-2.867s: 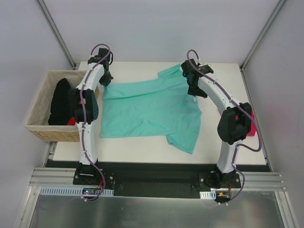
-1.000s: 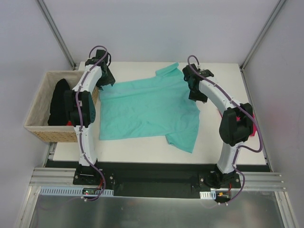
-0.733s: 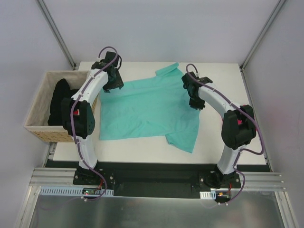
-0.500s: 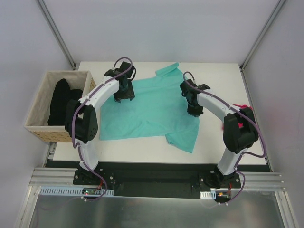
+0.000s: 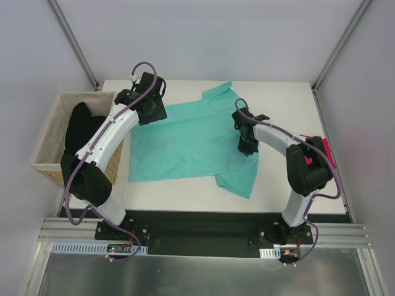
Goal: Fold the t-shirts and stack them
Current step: Flatten out the tshirt
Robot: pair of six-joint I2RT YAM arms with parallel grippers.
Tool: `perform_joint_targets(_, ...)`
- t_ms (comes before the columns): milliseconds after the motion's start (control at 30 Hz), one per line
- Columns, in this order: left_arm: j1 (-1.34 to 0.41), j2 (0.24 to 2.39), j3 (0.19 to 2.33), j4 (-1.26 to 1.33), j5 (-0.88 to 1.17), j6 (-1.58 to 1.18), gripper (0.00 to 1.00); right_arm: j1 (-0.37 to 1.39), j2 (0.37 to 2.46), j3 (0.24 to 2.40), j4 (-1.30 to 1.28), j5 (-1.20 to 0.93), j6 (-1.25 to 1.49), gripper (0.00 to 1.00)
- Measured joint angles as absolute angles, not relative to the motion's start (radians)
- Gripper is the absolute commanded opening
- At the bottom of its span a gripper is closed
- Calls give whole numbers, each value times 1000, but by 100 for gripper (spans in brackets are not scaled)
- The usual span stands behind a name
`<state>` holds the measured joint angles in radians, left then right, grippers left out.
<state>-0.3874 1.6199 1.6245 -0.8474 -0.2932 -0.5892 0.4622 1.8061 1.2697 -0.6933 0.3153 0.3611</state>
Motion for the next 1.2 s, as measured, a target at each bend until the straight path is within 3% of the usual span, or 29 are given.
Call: perform_joint_targets(1200, -393, 1560, 1721, -993, -457, -559, 57, 243, 1829, 1188, -704, 195, 611, 1)
